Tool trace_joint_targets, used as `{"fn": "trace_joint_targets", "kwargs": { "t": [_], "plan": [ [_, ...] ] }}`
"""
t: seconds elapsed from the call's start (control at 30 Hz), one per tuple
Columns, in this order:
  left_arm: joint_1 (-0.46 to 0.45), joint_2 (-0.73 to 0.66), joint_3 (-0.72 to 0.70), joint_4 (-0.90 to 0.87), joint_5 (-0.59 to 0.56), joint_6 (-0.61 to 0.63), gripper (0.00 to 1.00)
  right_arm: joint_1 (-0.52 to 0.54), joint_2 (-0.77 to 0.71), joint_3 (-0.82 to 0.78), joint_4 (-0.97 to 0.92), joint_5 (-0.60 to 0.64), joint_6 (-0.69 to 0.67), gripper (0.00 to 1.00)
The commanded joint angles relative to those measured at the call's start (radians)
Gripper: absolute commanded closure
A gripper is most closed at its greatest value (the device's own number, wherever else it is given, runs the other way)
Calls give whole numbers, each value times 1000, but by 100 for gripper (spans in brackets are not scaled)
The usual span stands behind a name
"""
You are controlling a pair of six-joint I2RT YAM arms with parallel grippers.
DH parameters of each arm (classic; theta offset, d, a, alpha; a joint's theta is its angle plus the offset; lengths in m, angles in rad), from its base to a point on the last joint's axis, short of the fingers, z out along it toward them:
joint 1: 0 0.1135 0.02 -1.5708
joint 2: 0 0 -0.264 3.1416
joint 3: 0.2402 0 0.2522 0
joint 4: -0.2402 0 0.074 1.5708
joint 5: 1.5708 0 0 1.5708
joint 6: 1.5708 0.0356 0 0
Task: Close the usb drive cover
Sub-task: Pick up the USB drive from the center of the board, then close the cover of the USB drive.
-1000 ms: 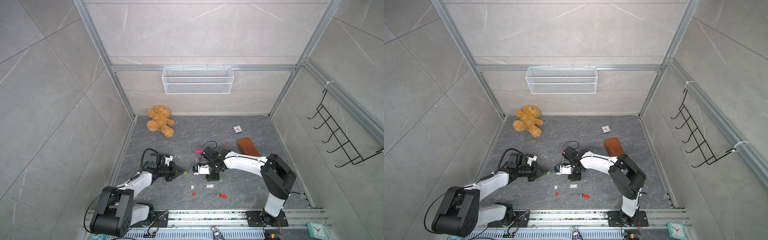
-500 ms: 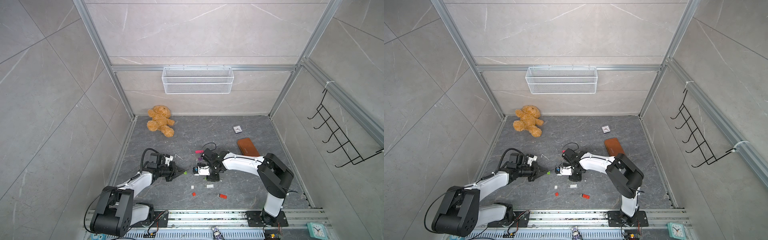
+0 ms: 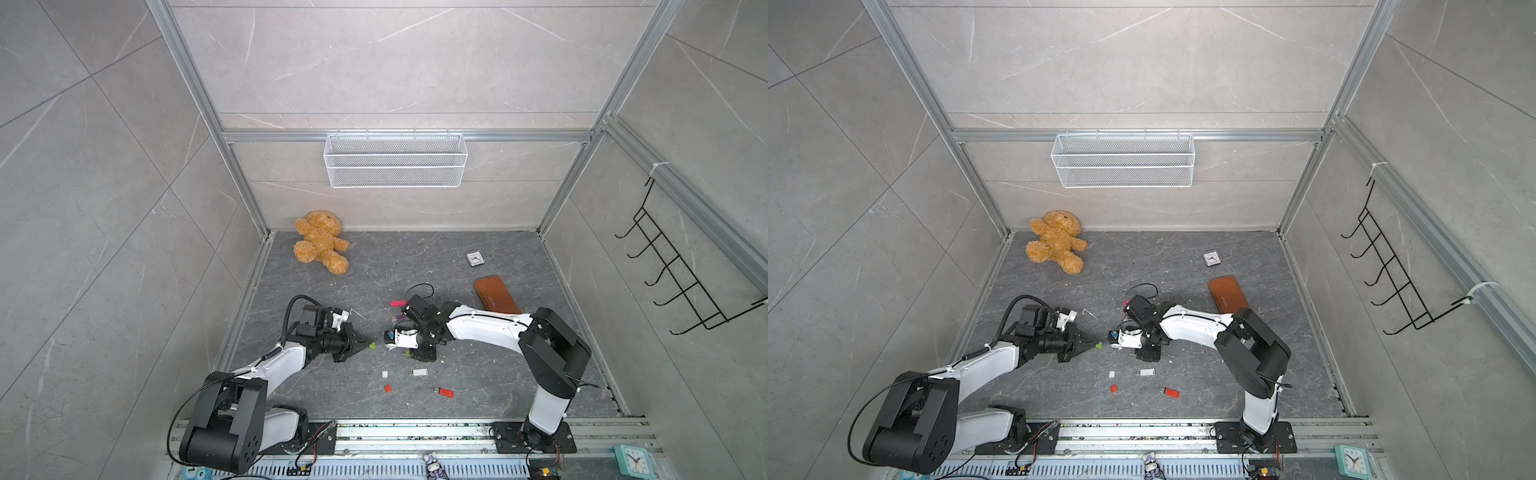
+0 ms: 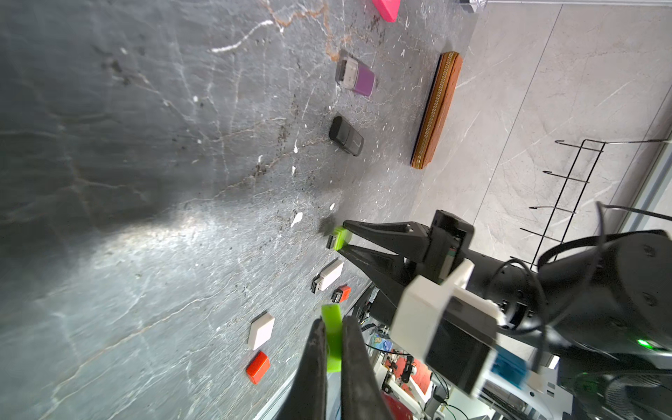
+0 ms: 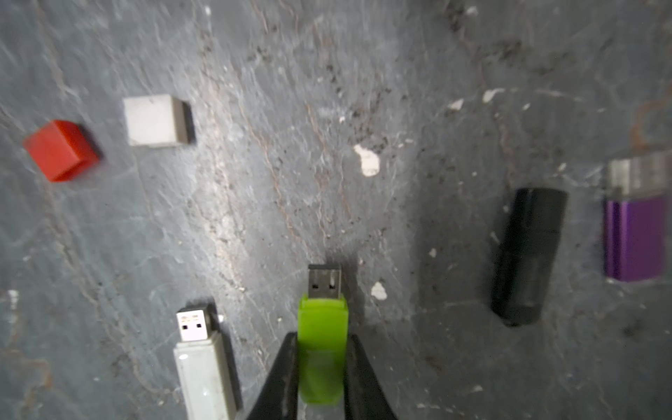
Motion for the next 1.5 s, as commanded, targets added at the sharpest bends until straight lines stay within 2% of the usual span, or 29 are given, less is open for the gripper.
{"fn": "trace_joint_targets", "kwargs": {
  "t": [0.0, 0.1, 0.43, 1.07, 1.47],
  "plan": [
    [-21, -13, 36, 55, 24, 10, 96, 4, -65, 13, 64, -105, 71, 84],
    [-41, -10, 38, 95, 39, -5, 96, 4, -87, -2, 128, -149, 118, 84],
    [-71, 1, 44, 145, 57, -23, 96, 12, -103, -36, 218, -171, 172, 85],
    [-100, 17, 41, 169, 47, -31, 96, 21, -113, -27, 253, -195, 201, 85],
    [-100, -15, 51, 100, -5, 12, 97, 21, -144, -55, 269, -197, 222, 86]
  ]
}}
